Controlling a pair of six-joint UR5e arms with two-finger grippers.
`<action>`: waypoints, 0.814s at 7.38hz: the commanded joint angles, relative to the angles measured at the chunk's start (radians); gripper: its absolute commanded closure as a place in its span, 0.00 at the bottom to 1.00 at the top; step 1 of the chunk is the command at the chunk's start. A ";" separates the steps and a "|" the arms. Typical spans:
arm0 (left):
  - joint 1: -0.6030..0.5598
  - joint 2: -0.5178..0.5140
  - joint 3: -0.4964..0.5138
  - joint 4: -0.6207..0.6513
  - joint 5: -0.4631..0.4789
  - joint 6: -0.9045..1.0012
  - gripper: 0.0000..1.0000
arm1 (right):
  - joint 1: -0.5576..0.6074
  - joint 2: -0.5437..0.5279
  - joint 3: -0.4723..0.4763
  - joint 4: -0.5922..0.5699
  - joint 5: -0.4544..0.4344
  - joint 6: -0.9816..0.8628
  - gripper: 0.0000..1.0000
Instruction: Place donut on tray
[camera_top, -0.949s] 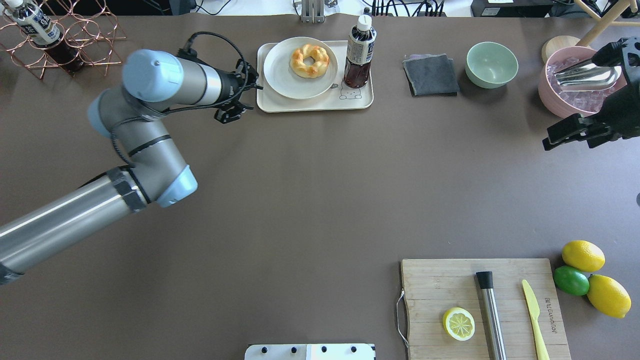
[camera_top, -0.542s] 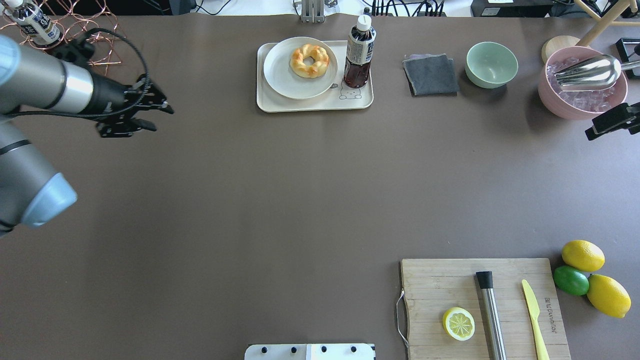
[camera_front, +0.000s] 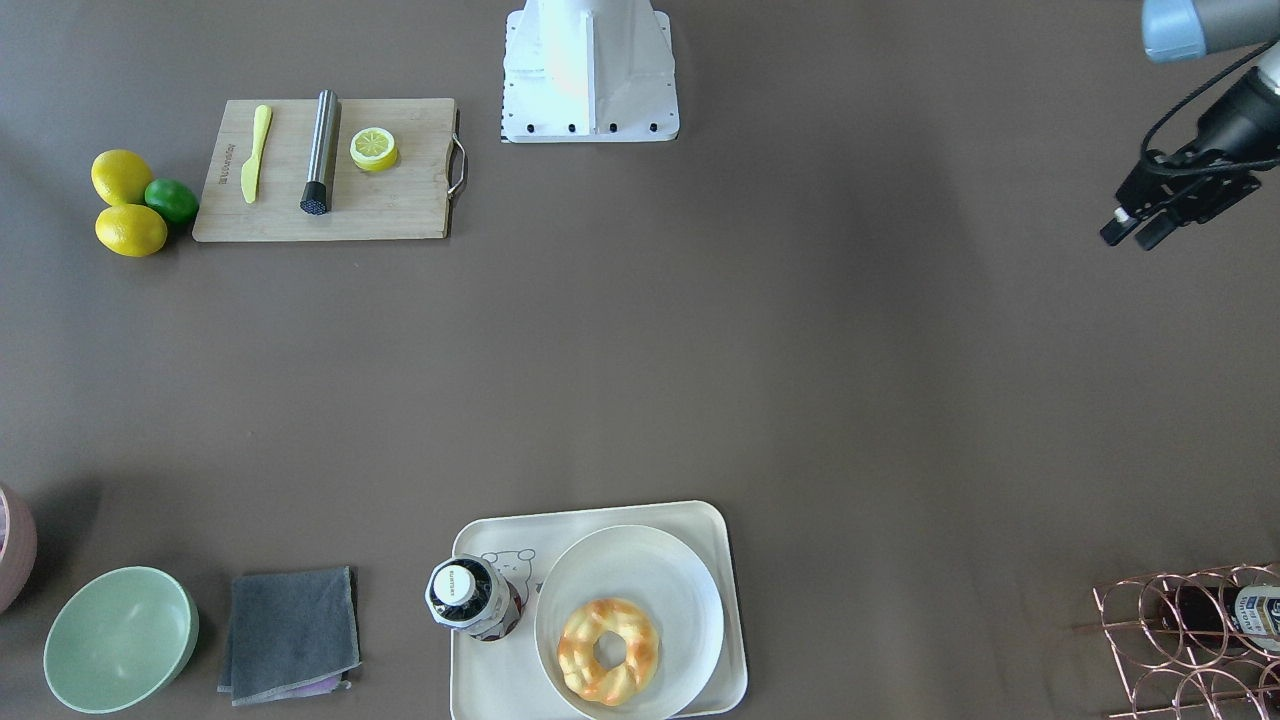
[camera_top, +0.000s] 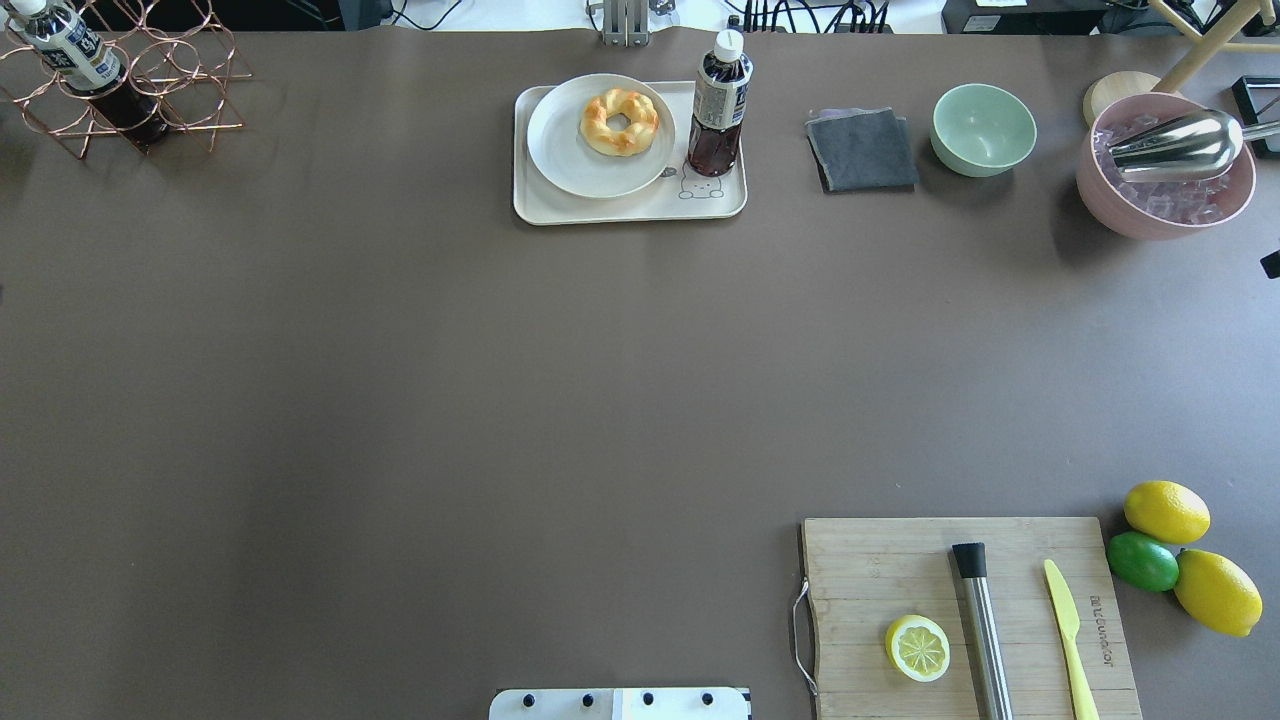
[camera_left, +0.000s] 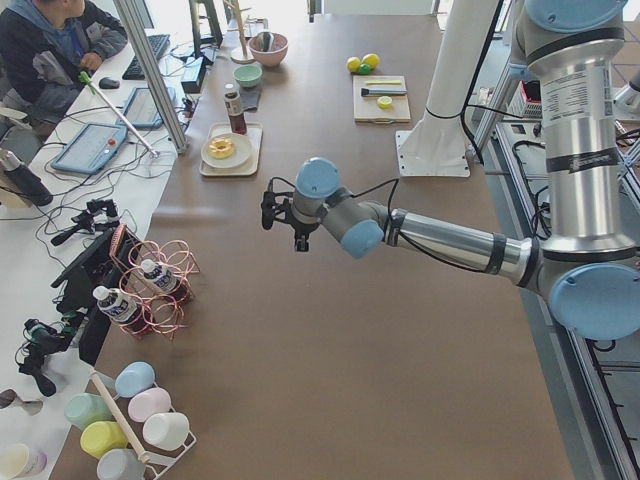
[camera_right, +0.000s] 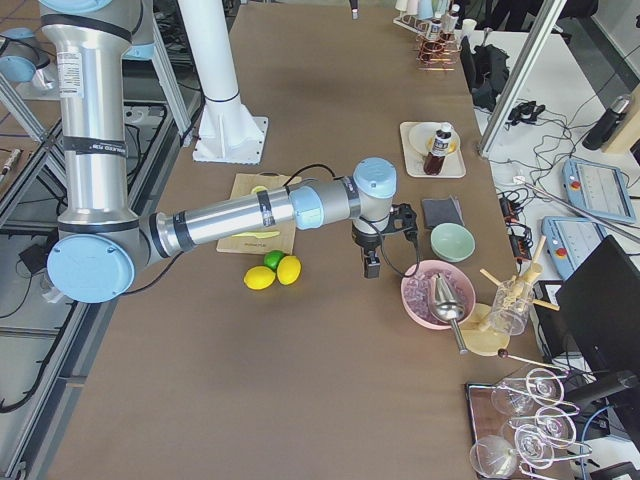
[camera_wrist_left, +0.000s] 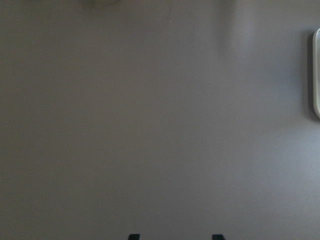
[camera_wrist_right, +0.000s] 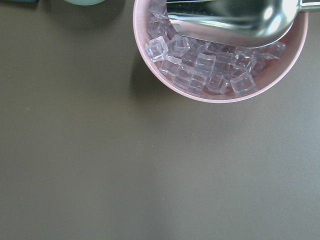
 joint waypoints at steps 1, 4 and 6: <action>-0.191 0.113 0.067 0.132 -0.066 0.628 0.43 | 0.054 -0.036 -0.001 0.004 -0.007 -0.031 0.00; -0.309 0.066 0.050 0.586 0.030 1.174 0.42 | 0.082 -0.057 -0.001 0.004 -0.025 -0.069 0.00; -0.349 0.024 0.056 0.681 0.172 1.236 0.38 | 0.082 -0.068 -0.004 0.002 -0.071 -0.069 0.00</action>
